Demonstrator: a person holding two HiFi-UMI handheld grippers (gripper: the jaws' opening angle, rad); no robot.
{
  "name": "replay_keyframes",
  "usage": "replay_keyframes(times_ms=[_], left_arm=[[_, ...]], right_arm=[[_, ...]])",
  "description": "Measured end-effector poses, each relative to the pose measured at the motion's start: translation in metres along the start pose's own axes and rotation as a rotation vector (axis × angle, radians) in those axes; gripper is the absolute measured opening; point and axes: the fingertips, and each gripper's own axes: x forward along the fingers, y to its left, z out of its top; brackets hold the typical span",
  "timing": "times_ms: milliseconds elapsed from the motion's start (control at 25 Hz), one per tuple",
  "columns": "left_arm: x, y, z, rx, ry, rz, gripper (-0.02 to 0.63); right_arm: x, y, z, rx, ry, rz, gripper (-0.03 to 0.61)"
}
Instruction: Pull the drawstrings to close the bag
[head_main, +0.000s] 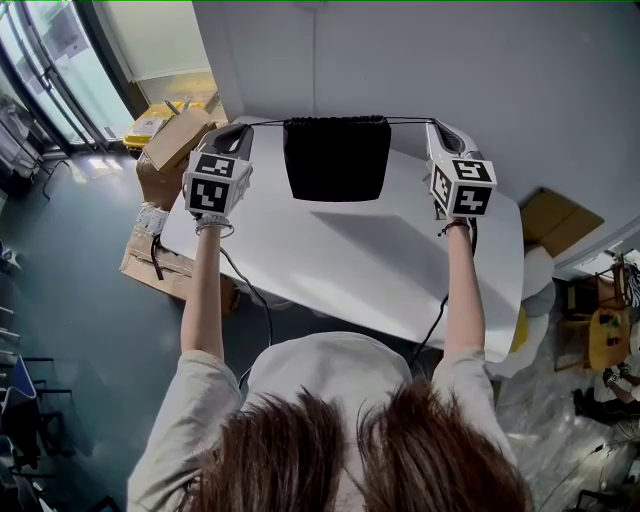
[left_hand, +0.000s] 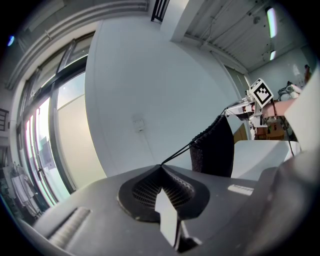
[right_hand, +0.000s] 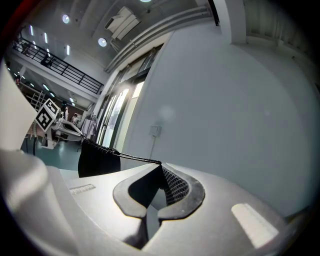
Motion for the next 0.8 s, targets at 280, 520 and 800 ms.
replay_keyframes(times_ms=[280,520,800], left_arm=[[0.003,0.003,0.003,-0.010,-0.006,0.010,0.002],[0.000,0.002,0.004,-0.026,-0.011,0.018,0.002],[0.002,0.005,0.001,-0.046,-0.010,0.024,0.002]], right_arm=[[0.001,-0.005,-0.001,0.032,-0.011,-0.023,0.012],[-0.004,-0.009,-0.001,0.061,-0.018,-0.049,0.012],[-0.006,-0.014,0.000,0.101,-0.030,-0.090,0.012]])
